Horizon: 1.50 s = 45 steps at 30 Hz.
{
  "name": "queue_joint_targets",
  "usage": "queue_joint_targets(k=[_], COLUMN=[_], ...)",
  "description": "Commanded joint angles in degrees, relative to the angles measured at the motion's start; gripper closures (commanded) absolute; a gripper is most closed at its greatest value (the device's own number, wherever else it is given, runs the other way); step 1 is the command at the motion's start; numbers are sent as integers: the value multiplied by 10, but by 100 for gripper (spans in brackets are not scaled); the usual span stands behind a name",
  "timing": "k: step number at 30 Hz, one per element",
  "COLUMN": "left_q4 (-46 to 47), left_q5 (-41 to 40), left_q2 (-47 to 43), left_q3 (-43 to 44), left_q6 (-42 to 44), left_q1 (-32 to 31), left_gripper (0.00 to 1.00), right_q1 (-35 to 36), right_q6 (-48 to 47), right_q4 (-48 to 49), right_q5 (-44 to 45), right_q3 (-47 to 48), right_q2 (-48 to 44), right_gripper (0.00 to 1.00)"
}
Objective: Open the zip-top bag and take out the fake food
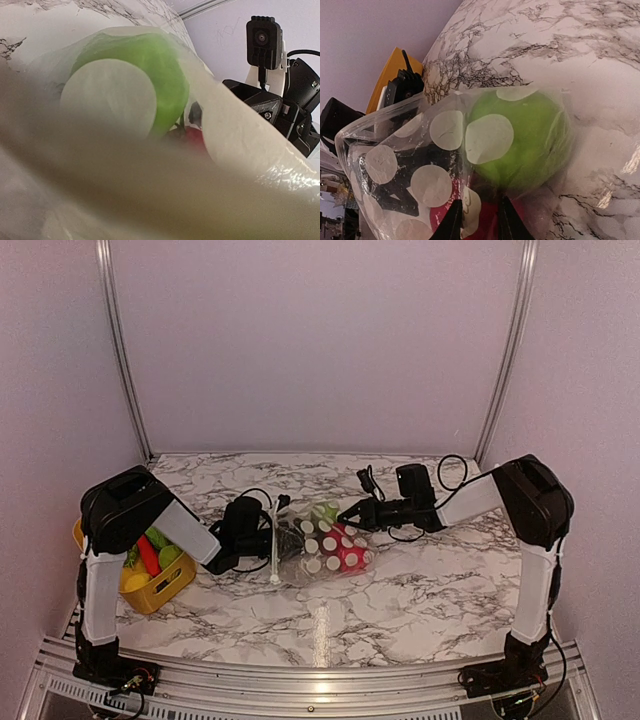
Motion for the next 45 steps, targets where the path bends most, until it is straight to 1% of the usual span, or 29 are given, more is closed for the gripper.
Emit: queue_joint_targets(k=[1, 3, 4, 9, 14, 17, 19, 24, 26, 30, 36, 42, 45], left_q4=[6, 11, 17, 24, -32, -67, -80, -70, -66, -60, -78, -140, -207], left_q5=[10, 13, 16, 29, 20, 9, 3, -7, -9, -16, -27, -51, -79], left_q2=[22, 25, 27, 34, 44, 47, 45, 14, -5, -54, -125, -222, -291], left_q3=[15, 17, 17, 24, 48, 57, 56, 25, 8, -28, -70, -111, -124], left_q6=[3, 3, 1, 6, 27, 37, 40, 35, 33, 32, 43, 64, 82], left_q1=[-1, -2, -2, -8, -14, -14, -14, -10, -7, 0, 8, 24, 36], left_gripper=[16, 13, 12, 1, 1, 6, 14, 29, 32, 36, 36, 36, 36], right_q1=[13, 18, 21, 31, 31, 30, 28, 5, -9, -36, -56, -64, -64], right_q6=[10, 22, 27, 52, 57, 65, 64, 64, 66, 65, 63, 64, 64], right_q4=[7, 19, 25, 53, 59, 72, 73, 79, 88, 99, 110, 116, 117], right_q5=[-11, -15, -17, -15, -5, -4, -2, 5, 8, 21, 30, 29, 28], right_q3=[13, 7, 5, -8, -14, -21, -24, -51, -69, -106, -137, -149, -148], right_q2=[-4, -12, -14, -18, -7, -6, -10, -29, -41, -68, -87, -89, -87], right_gripper=[88, 98, 100, 100, 100, 100, 100, 100, 100, 100, 100, 100, 100])
